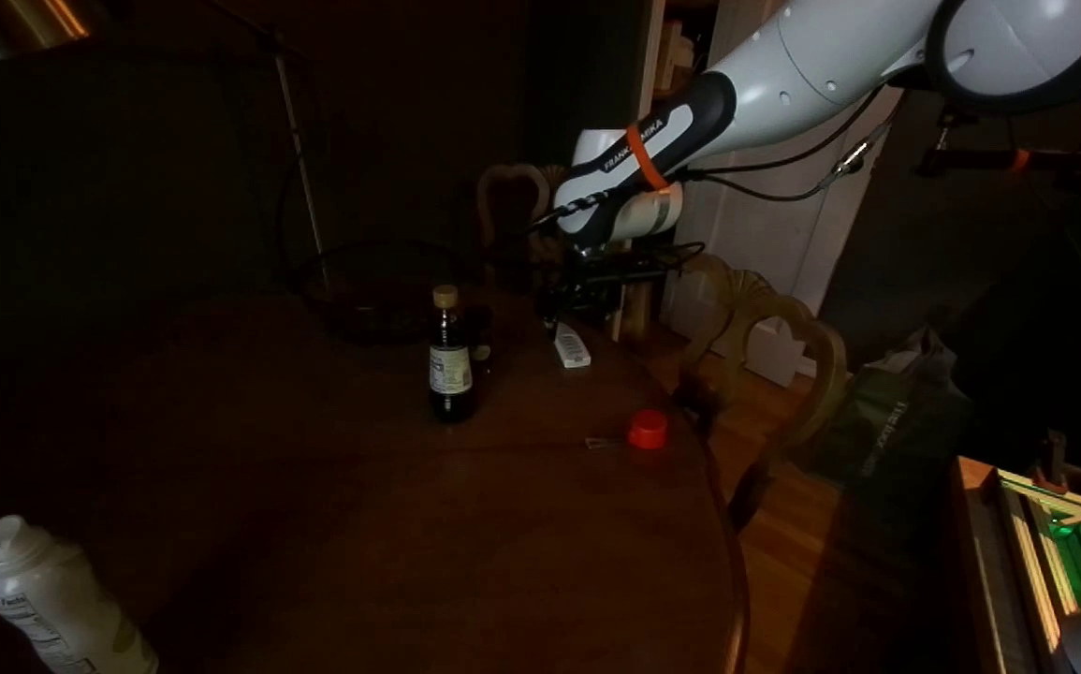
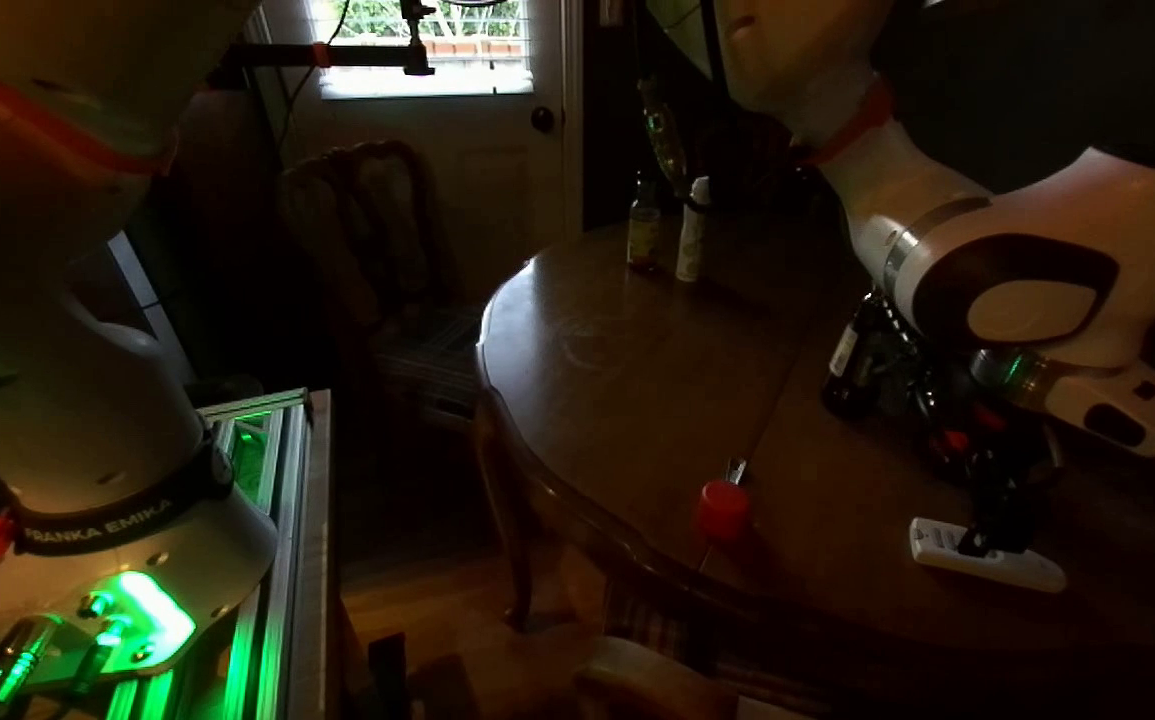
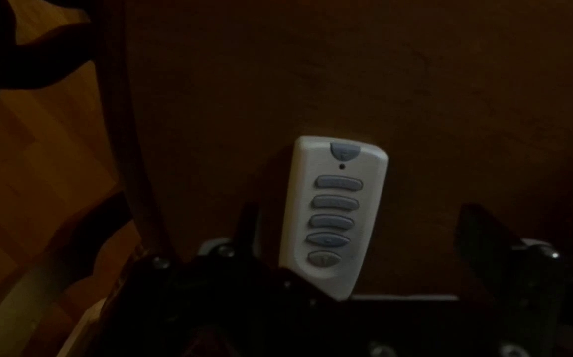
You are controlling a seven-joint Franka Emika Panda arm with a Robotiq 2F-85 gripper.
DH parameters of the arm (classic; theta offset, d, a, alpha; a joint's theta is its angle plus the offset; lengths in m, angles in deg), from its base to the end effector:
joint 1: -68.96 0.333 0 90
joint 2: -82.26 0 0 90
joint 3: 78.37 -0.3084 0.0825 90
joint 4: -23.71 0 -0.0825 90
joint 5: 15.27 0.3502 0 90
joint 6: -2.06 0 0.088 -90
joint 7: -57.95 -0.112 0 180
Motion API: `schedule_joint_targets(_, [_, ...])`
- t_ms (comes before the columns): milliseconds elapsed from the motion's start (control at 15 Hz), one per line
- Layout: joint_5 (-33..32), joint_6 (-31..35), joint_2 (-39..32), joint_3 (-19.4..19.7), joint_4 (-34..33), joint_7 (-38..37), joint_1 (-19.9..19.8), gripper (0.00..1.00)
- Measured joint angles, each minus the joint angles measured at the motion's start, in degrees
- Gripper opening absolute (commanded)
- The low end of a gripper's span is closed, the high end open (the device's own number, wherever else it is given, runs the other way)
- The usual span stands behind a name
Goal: Move the white remote to the left.
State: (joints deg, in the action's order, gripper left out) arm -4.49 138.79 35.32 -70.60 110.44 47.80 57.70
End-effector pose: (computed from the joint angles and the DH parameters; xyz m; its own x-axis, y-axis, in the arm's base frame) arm 0.6549 -0.2065 0.1978 0.8252 -0.5622 0.0542 -0.5602 -0.8269 -0.0485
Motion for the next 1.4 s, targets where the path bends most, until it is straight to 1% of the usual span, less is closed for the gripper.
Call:
schedule_joint_targets(333, [-0.54,-1.45,-4.86,0.38,-6.24,-0.61,-0.24,0.99])
schedule_joint_targets(400, [-0.54,-1.89,-5.90,0.37,-7.50,-0.66,-0.35,0.74])
schedule_joint_targets(467, [-0.54,-2.28,-6.88,0.35,-8.74,-0.67,-0.47,0.74])
schedule_joint_targets(533, [-0.54,-2.43,-7.84,0.35,-9.89,-0.67,-0.57,0.70])
schedule_joint_targets(733, [-0.54,-2.59,-10.00,0.35,-12.40,-0.72,-0.80,0.43])
schedule_joint_targets(867, [-0.54,-2.60,-10.30,0.35,-12.86,-0.87,-0.83,0.30])
schedule_joint_targets(1200, [-0.70,-4.44,-9.94,0.60,-12.86,-1.00,-0.85,0.29])
schedule_joint_targets(1333, [-1.16,-5.26,-8.45,0.61,-11.11,-0.41,-0.84,0.29])
schedule_joint_targets(1400, [-1.62,-5.51,-6.93,0.54,-9.14,1.21,-0.81,0.29])
